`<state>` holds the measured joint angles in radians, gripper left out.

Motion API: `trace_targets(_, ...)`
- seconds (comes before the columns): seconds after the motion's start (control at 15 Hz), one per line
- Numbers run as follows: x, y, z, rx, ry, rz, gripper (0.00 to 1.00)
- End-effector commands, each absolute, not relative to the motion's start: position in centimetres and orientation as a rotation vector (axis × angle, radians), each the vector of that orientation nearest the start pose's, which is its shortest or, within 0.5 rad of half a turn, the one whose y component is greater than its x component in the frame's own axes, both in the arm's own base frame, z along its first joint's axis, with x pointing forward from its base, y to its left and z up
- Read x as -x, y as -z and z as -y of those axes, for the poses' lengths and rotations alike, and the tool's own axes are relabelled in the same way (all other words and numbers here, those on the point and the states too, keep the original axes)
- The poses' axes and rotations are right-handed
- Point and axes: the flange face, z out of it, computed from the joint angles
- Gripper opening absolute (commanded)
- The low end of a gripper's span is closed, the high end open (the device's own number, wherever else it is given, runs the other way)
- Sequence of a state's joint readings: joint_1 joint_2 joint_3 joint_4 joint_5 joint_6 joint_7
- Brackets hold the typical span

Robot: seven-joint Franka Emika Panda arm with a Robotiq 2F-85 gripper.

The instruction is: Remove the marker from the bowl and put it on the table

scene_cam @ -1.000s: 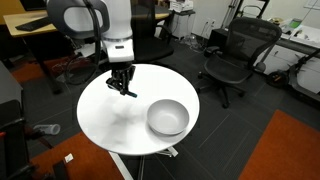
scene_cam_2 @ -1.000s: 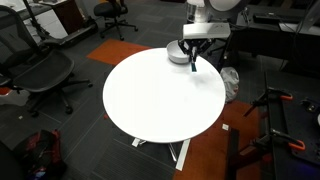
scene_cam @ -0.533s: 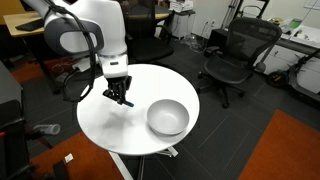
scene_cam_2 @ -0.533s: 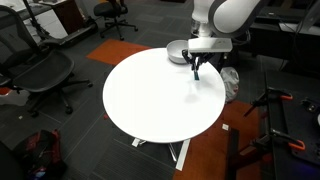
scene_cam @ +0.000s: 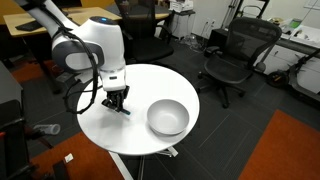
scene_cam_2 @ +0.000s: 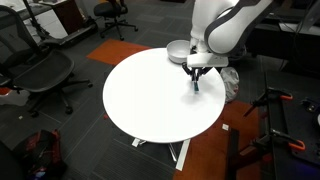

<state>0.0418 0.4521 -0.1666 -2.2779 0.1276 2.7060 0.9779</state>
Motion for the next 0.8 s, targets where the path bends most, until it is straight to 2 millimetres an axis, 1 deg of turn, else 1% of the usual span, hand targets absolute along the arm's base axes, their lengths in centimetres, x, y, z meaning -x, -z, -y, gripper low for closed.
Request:
trace_targets(0.0, -52.2, -14.3, 7.6, 2.592, -0.014, -1.788, 0.05)
trace_targets(0.13, -52.1, -13.8, 7.7, 2.595, -0.025, -1.793, 0.05)
trace_targets(0.2, -52.1, -13.7, 7.7, 2.598, -0.019, -1.8, 0.06)
trace_targets(0.27, -52.1, -13.8, 7.7, 2.604, -0.018, -1.783, 0.44)
trace_targets(0.33, -52.2, -14.0, 7.7, 2.608, -0.003, -1.785, 0.46)
trace_targets(0.4, -52.2, -14.5, 7.6, 2.606, 0.015, -1.779, 0.51)
trace_targets(0.47, -52.3, -14.9, 7.6, 2.603, 0.032, -1.774, 0.6)
trace_targets(0.6, -52.2, -16.4, 7.5, 2.598, 0.083, -1.756, 0.75)
trace_targets(0.73, -51.9, -18.3, 7.3, 2.59, 0.124, -1.74, 0.88)
